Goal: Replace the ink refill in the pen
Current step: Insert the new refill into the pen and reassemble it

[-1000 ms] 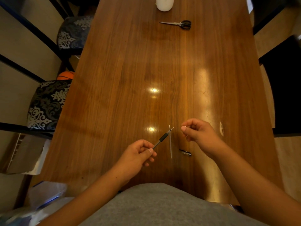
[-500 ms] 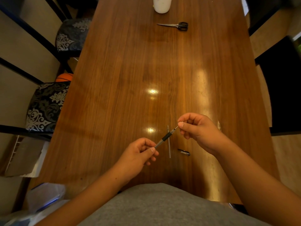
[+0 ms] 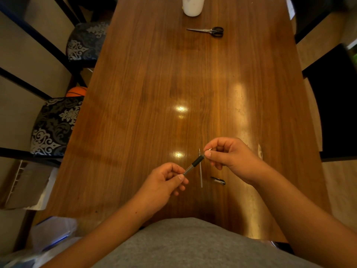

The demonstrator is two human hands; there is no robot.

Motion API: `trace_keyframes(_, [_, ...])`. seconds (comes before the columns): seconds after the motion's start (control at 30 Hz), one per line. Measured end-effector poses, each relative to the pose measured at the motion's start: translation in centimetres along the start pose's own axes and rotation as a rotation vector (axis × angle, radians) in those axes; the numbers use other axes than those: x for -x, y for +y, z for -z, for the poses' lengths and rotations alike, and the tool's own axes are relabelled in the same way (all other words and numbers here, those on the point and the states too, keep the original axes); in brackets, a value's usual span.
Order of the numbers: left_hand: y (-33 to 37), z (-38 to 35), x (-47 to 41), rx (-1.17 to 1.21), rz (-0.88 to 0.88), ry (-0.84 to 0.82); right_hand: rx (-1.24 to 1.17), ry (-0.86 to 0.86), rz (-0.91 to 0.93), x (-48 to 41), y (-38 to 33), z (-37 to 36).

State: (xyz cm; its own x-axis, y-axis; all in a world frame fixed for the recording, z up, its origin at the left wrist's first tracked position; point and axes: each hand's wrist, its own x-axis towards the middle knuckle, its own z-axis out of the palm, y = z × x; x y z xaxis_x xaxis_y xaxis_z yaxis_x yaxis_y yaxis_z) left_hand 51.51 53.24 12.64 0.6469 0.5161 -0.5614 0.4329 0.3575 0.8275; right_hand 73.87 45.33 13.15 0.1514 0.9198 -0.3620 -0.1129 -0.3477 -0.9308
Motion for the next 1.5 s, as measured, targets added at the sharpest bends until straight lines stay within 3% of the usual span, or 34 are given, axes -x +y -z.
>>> trace_keyframes(0.3, [1.0,0.0,0.1,0.035,-0.047,-0.010,-0.042,0.133,0.054,0.2,-1.3,-1.5])
trace_keyframes(0.47, [1.4,-0.1,-0.1,0.063,-0.029,-0.026,-0.136,0.130,0.056,0.6,-1.8,-1.7])
trace_keyframes(0.8, [1.1,-0.1,0.0,0.060,-0.022,-0.046,-0.036,0.146,0.067,0.9,-2.0,-1.8])
trace_keyframes(1.5, [1.5,-0.4,0.1,0.061,0.015,-0.053,-0.068,0.128,0.063,1.4,-1.2,-1.4])
